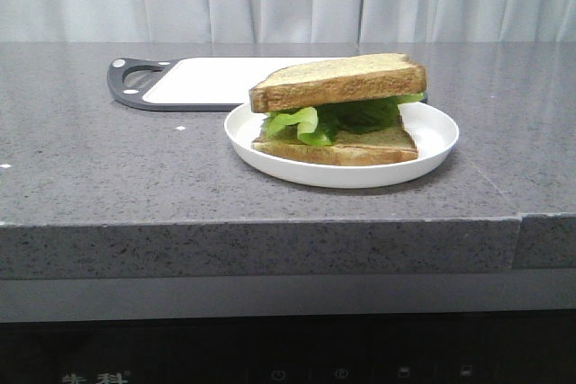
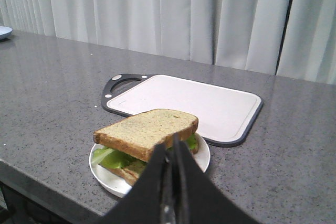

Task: Left arm grabs bread, right arm adds lettuce

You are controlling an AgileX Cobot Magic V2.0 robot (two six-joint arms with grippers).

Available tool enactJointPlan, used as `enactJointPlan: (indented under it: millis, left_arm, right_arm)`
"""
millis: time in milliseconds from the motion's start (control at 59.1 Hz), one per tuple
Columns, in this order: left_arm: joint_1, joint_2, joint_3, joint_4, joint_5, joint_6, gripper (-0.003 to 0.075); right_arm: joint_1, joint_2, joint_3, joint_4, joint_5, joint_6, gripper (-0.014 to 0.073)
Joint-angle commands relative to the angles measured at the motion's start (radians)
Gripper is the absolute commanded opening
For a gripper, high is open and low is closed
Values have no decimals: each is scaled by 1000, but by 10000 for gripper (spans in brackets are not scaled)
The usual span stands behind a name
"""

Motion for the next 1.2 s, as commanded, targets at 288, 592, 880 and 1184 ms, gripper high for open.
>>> enactJointPlan:
  millis: [288,592,880,1184]
  left_arm:
    - [-8,-104,23,-6,-74,2,-20]
    - [-8,-104,23,-6,-74,2,-20]
    - [-8,-104,26,-6,-77,2,-20]
    - [22,-113,54,368,-110,-333,-20]
  right_arm:
    - [-6,11,-25,10,-66,-6,-61]
    - [-6,11,-25,10,-66,-6,-61]
    - [-6,11,-25,10,-66,-6,-61]
    - [-6,11,-25,10,-66,-6,-61]
